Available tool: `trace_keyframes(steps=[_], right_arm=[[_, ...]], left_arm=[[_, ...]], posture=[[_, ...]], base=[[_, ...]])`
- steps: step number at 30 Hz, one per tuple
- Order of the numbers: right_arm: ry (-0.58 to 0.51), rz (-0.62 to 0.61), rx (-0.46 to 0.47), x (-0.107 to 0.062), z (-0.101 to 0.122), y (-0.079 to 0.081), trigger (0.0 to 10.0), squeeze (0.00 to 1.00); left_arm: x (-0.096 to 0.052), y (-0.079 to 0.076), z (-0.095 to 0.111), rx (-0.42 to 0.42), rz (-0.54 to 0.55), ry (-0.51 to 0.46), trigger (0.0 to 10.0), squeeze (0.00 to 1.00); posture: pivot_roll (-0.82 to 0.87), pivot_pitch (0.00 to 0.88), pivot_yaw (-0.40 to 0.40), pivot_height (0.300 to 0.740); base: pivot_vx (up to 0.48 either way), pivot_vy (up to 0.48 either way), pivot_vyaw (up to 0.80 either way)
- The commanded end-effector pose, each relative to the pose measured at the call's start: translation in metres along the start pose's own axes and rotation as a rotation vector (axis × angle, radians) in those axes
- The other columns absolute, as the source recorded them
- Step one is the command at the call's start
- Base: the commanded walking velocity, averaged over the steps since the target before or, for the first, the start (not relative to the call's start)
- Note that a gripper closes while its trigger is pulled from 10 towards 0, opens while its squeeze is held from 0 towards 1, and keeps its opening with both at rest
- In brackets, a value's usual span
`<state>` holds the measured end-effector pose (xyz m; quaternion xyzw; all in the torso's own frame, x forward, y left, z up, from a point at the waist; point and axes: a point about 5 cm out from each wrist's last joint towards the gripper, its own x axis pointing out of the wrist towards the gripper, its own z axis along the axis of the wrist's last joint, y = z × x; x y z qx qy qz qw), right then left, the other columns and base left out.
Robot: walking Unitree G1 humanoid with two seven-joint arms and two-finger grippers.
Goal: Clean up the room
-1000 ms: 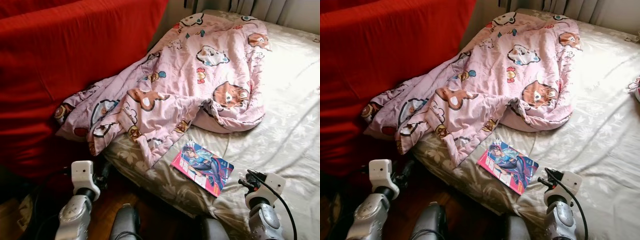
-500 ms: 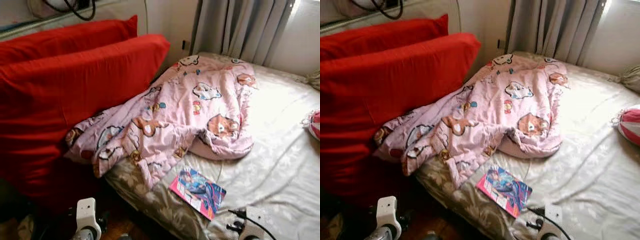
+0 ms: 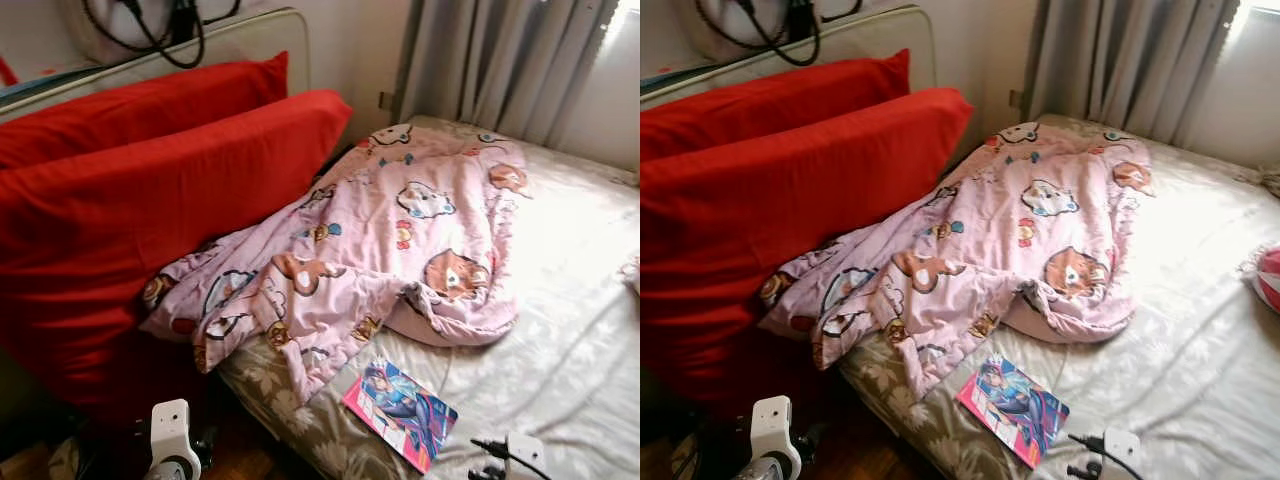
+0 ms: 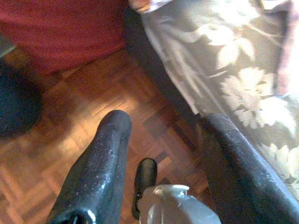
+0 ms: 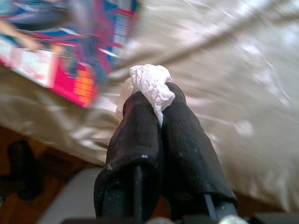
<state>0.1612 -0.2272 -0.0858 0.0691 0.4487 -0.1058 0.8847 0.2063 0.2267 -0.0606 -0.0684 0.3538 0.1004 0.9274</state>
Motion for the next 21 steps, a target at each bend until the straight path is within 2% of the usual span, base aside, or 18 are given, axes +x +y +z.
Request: trace_keyframes(steps=[1, 13, 17, 21], right_arm=[[0.008, 0.012, -0.007, 0.0014, 0.0012, 0.0071, 10.0, 0.00], [-0.006, 0.018, 0.018, 0.0032, 0.0068, 0.0126, 10.0, 0.00], [-0.003, 0.012, 0.038, 0.0032, 0.0061, 0.0129, 10.0, 0.00], [0.007, 0.007, 0.047, 0.0029, 0.0038, 0.0131, 10.0, 0.00]], left_arm=[[-0.0040, 0.0070, -0.0124, -0.002, 0.028, 0.047, 10.0, 0.00], [-0.0064, 0.0114, -0.0195, -0.036, 0.051, 0.078, 10.0, 0.00], [-0.0064, 0.0118, -0.0195, -0.036, 0.050, 0.083, 10.0, 0.00], [-0.0065, 0.0125, -0.0196, -0.039, 0.052, 0.084, 10.0, 0.00]], posture=[[0.06, 0.000, -0.017, 0.740], [0.07, 0.000, -0.021, 0.740], [0.07, 0.000, -0.019, 0.740], [0.07, 0.000, -0.017, 0.740]], base=[[0.000, 0.000, 0.79], [0.000, 0.000, 0.73], [0.000, 0.000, 0.00], [0.000, 0.371, 0.00]])
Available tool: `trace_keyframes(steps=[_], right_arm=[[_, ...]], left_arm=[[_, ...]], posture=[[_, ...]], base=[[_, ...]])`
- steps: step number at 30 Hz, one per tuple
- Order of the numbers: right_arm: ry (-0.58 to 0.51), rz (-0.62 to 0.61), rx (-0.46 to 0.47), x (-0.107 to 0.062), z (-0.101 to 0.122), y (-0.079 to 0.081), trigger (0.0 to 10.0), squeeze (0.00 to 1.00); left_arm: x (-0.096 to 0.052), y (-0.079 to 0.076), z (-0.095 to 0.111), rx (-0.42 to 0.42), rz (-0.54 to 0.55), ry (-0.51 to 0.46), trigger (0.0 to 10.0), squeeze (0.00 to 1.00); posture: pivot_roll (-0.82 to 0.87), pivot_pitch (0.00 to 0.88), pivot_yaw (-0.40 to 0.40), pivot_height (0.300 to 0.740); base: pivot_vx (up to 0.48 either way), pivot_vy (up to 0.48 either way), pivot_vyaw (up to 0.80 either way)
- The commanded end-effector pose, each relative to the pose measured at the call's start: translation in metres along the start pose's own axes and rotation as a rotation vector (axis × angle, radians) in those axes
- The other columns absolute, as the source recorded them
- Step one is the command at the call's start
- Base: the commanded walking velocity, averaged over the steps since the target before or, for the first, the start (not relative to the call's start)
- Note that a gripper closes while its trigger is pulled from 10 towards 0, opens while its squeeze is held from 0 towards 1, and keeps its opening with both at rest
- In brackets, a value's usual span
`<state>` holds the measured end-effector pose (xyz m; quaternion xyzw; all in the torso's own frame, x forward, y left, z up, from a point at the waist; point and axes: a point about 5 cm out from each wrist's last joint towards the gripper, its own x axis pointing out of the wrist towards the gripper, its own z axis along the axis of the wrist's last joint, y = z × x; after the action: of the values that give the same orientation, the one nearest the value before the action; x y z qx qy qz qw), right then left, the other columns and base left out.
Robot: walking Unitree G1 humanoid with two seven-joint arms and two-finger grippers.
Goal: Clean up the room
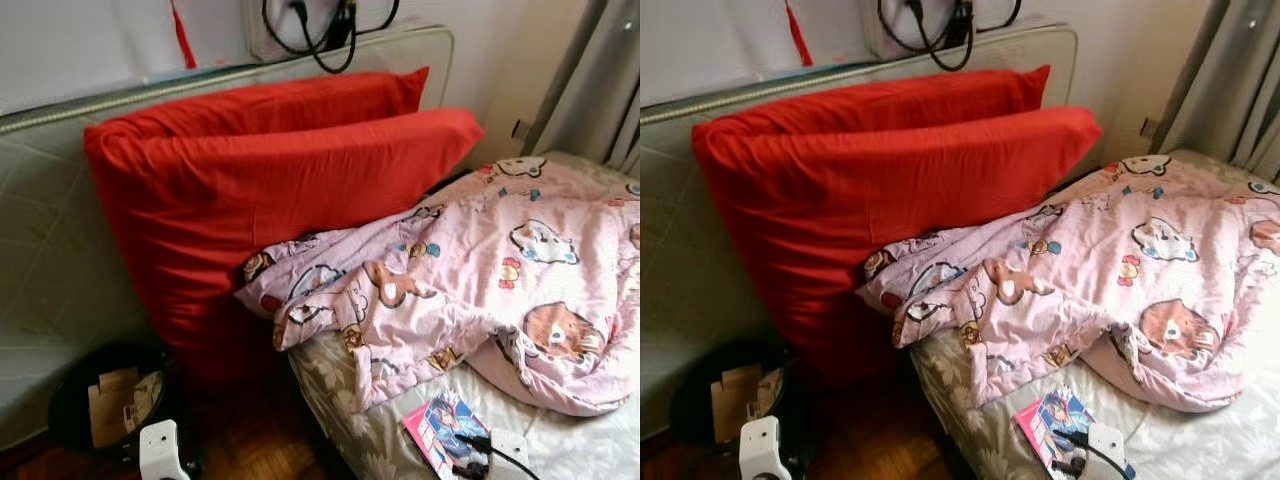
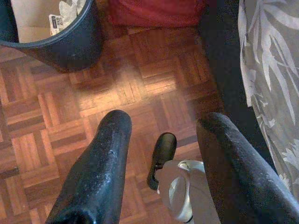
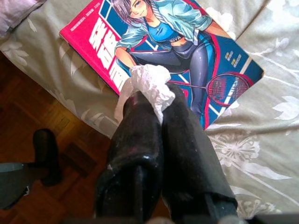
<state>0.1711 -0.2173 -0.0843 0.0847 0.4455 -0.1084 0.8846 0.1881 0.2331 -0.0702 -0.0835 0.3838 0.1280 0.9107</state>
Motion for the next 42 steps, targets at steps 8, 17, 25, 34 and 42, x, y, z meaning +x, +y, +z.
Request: trace_keyframes(steps=[8, 17, 25, 34, 42], right_arm=[[0.007, 0.007, 0.019, 0.000, -0.001, 0.004, 10.0, 0.00], [0.011, 0.005, 0.023, 0.000, -0.002, 0.003, 10.0, 0.00], [0.014, 0.005, 0.022, 0.000, -0.003, 0.003, 10.0, 0.00], [0.017, 0.007, 0.018, 0.000, -0.003, 0.002, 10.0, 0.00], [0.016, 0.009, 0.022, 0.000, -0.003, 0.003, 10.0, 0.00]], left_arm=[[-0.001, 0.007, -0.003, 0.005, 0.009, 0.028, 10.0, 0.00], [-0.004, 0.015, -0.007, 0.000, 0.019, 0.042, 10.0, 0.00], [-0.006, 0.020, -0.012, -0.012, 0.026, 0.059, 10.0, 0.00], [-0.008, 0.025, -0.016, -0.023, 0.034, 0.069, 10.0, 0.00], [-0.009, 0.028, -0.017, -0.028, 0.037, 0.073, 10.0, 0.00]], posture=[[0.07, 0.000, -0.009, 0.740], [0.07, 0.005, -0.008, 0.740], [0.07, 0.010, -0.010, 0.740], [0.07, 0.014, -0.013, 0.740], [0.07, 0.015, -0.012, 0.740]], base=[[0.000, 0.370, 0.00], [0.000, 0.364, 0.00], [0.000, 0.364, 0.00], [0.000, 0.365, 0.00], [0.000, 0.408, 0.00]])
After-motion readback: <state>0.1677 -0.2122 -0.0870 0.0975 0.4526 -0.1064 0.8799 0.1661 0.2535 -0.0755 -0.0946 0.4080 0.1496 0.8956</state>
